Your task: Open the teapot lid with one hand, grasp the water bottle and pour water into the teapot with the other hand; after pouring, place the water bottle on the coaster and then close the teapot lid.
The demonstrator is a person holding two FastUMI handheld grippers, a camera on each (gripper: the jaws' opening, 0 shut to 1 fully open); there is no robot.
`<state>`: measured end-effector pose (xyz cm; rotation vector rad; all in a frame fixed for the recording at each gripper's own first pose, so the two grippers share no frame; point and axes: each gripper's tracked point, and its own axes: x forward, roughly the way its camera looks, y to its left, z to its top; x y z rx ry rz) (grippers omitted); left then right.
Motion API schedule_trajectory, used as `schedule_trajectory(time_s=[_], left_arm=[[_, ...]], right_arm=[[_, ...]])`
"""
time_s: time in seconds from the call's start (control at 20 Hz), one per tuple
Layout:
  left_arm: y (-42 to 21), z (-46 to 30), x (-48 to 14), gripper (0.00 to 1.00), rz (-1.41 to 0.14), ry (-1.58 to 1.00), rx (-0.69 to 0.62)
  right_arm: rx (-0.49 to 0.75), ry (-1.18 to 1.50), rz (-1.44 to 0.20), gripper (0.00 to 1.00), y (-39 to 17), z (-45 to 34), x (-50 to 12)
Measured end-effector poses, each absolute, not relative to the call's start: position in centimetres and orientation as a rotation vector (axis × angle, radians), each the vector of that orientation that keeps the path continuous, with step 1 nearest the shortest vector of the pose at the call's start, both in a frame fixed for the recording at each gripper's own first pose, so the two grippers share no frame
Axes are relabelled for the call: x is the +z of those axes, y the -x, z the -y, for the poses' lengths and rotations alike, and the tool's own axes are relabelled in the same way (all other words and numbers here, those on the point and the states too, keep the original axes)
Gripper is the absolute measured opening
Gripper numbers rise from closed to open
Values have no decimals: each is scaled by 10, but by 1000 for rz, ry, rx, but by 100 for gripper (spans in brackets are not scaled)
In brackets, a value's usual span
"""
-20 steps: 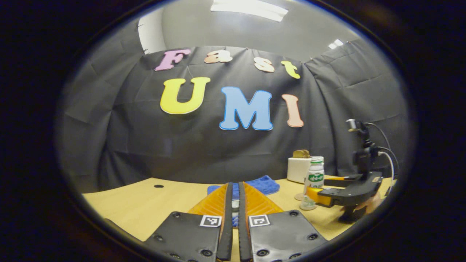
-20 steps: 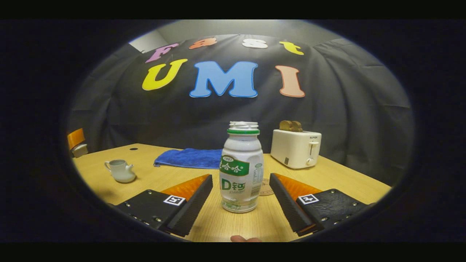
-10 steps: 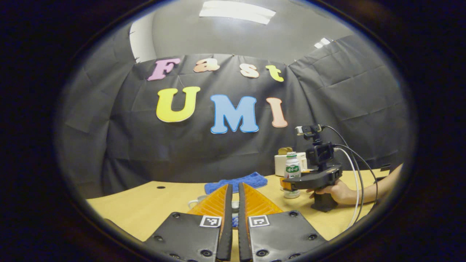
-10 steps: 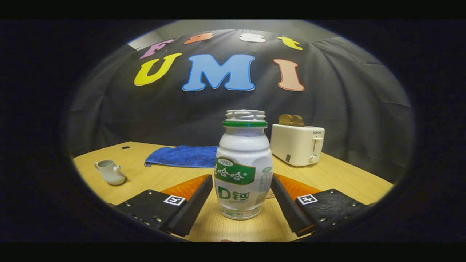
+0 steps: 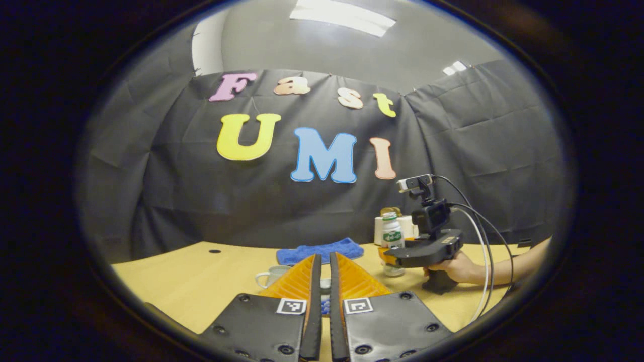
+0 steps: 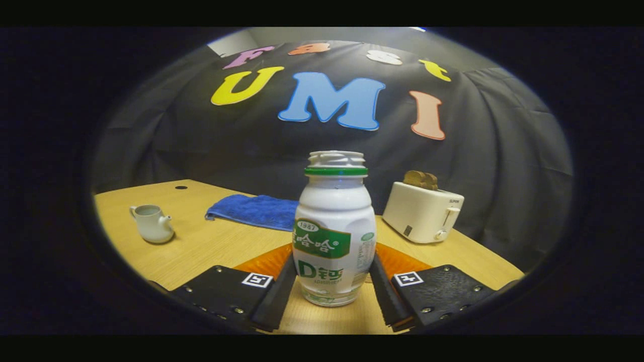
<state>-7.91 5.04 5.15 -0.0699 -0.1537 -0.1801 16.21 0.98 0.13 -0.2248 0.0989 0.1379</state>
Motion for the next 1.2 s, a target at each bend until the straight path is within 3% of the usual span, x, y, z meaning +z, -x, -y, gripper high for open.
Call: schedule_trajectory(time_s=[0.15,0.2,0.25,0.6,0.7,0.85,0.9,1.0,1.2], left_arm=[[86,-67,52,10,160,76,-151],[88,-72,51,17,162,79,-138],[90,-77,48,17,159,85,-127],[96,-97,47,10,169,76,-81],[96,-97,47,13,169,72,-81],[97,-98,49,10,173,67,-79],[97,-99,50,17,176,63,-76],[98,-101,50,13,182,54,-69],[96,-104,47,17,172,51,-61]], right_arm=[[163,265,-108,73,-163,-25,1],[168,278,-108,73,-164,-28,2],[168,294,-104,73,-165,-31,3],[198,478,-122,73,-172,-54,4],[209,542,-116,73,-174,-62,6],[232,611,-116,73,-173,-74,2],[241,623,-115,73,-174,-77,1],[246,656,-109,73,-176,-82,0],[252,773,-80,73,-174,-100,0]])
